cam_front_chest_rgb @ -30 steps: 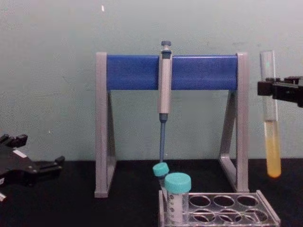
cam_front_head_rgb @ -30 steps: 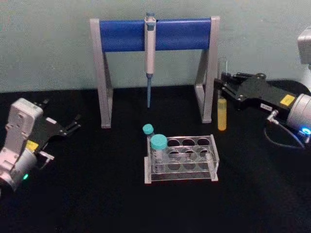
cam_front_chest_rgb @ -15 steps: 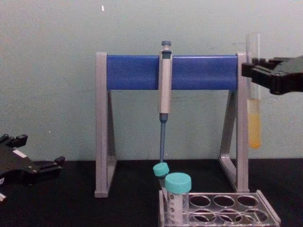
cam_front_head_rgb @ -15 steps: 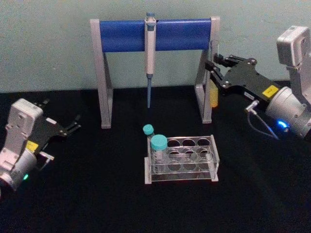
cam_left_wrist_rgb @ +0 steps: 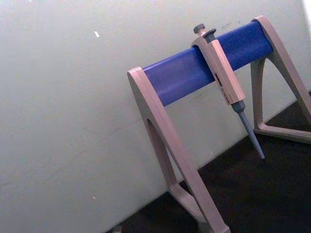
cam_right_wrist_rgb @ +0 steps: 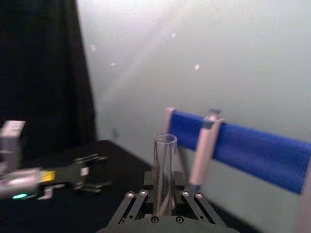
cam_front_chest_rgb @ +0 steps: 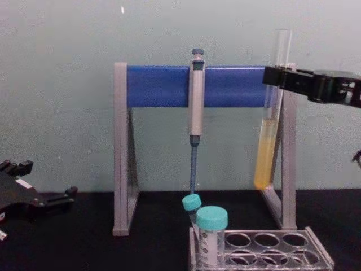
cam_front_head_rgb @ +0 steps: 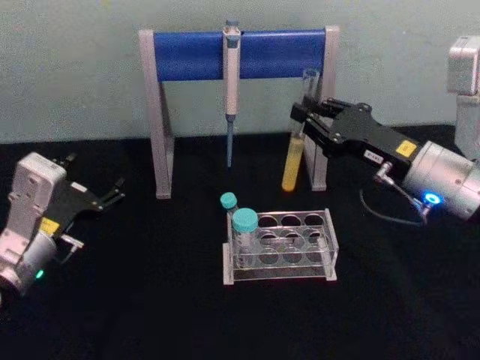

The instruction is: Pick up the test tube from the test tube rack, shake it, then place it back into the test tube rack.

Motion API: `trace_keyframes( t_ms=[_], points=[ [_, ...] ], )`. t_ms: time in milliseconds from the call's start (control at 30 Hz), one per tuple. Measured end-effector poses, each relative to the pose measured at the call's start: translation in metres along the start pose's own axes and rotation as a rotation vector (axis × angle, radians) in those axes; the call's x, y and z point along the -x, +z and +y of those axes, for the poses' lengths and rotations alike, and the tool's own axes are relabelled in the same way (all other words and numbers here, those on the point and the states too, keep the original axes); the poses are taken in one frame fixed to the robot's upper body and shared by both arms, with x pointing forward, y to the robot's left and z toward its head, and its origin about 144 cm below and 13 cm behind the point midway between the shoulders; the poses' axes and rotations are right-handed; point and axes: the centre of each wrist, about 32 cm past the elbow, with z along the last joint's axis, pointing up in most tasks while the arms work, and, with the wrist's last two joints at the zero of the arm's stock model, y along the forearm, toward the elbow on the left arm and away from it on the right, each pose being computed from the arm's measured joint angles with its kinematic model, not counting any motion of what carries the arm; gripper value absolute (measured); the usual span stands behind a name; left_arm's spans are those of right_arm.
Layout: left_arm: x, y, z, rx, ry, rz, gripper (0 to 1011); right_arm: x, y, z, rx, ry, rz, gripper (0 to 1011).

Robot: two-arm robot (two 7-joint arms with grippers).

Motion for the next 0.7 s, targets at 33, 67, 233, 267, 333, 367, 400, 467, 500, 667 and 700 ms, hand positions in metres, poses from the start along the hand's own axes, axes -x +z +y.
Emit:
trace_keyframes(
  t_ms=[33, 67, 233, 267, 333, 367, 400, 467, 500, 667, 700],
  points=[
    [0.0, 0.0, 0.0, 0.0, 0.0, 0.0, 1001, -0.003, 0.001, -0.003, 0.012, 0.03, 0.025, 233],
    [0.0, 0.0, 0.0, 0.0, 0.0, 0.0, 1001, -0.003, 0.001, -0.003, 0.012, 0.03, 0.025, 233],
    [0.0, 0.0, 0.0, 0.0, 0.0, 0.0, 1002, -0.013, 0.007, -0.017, 0.062, 0.088, 0.05, 233],
    [0.0, 0.0, 0.0, 0.0, 0.0, 0.0, 1002, -0.014, 0.009, -0.021, 0.076, 0.088, 0.041, 233],
    [0.0, 0.0, 0.0, 0.0, 0.0, 0.0, 1001, -0.016, 0.013, -0.028, 0.105, 0.077, 0.015, 233],
    [0.0, 0.0, 0.0, 0.0, 0.0, 0.0, 1001, -0.016, 0.014, -0.03, 0.118, 0.067, -0.001, 233],
    [0.0, 0.0, 0.0, 0.0, 0.0, 0.0, 1001, -0.016, 0.015, -0.032, 0.127, 0.06, -0.011, 233],
    [0.0, 0.0, 0.0, 0.0, 0.0, 0.0, 1001, -0.016, 0.019, -0.037, 0.153, 0.028, -0.056, 233],
    [0.0, 0.0, 0.0, 0.0, 0.0, 0.0, 1001, -0.016, 0.02, -0.038, 0.16, 0.018, -0.071, 233],
    [0.0, 0.0, 0.0, 0.0, 0.0, 0.0, 1001, -0.013, 0.021, -0.039, 0.171, -0.076, -0.179, 233],
    [0.0, 0.0, 0.0, 0.0, 0.0, 0.0, 1001, -0.011, 0.02, -0.037, 0.161, -0.104, -0.205, 233]
  ],
)
